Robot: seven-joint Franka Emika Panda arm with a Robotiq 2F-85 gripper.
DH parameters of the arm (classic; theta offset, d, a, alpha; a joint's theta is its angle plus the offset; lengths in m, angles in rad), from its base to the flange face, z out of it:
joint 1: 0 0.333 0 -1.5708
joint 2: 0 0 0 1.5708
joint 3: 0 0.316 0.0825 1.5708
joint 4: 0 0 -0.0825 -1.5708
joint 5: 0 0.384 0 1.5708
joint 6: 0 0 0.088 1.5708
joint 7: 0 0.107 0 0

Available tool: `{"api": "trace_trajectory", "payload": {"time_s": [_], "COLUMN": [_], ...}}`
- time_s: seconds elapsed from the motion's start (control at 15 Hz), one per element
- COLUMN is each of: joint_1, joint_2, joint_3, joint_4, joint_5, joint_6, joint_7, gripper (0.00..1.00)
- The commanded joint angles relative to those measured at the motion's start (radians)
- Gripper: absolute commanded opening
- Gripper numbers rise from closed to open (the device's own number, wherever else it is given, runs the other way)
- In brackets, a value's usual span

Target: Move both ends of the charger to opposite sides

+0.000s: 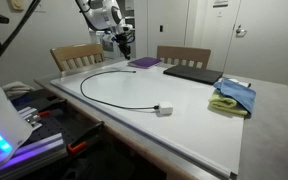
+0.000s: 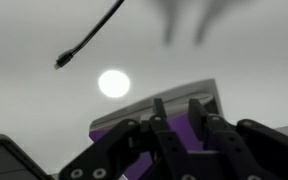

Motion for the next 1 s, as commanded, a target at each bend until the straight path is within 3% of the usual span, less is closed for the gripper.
{"api": "trace_trajectory", "payload": {"time_s": [0.0,0.13,0.33,0.53,0.93], "joint_1": [0.048,0.053,0.038,0.011,-0.015], "joint_2": [-0.018,-0.026,-0.035,-0.022,-0.022], "joint_3": [-0.097,-0.129,-0.124,-0.091,-0.083], "joint_4": [0.003,-0.003,-0.008,0.0,-0.047], "joint_5": [0.016,0.021,0.053,0.108,0.196], "joint_6": [-0.098,-0.177,-0.3,-0.353,-0.239], "joint_7": [0.053,0.125,0.219,0.302,0.491], "gripper": [0.62,0.77,0.97,1.0,1.0]}}
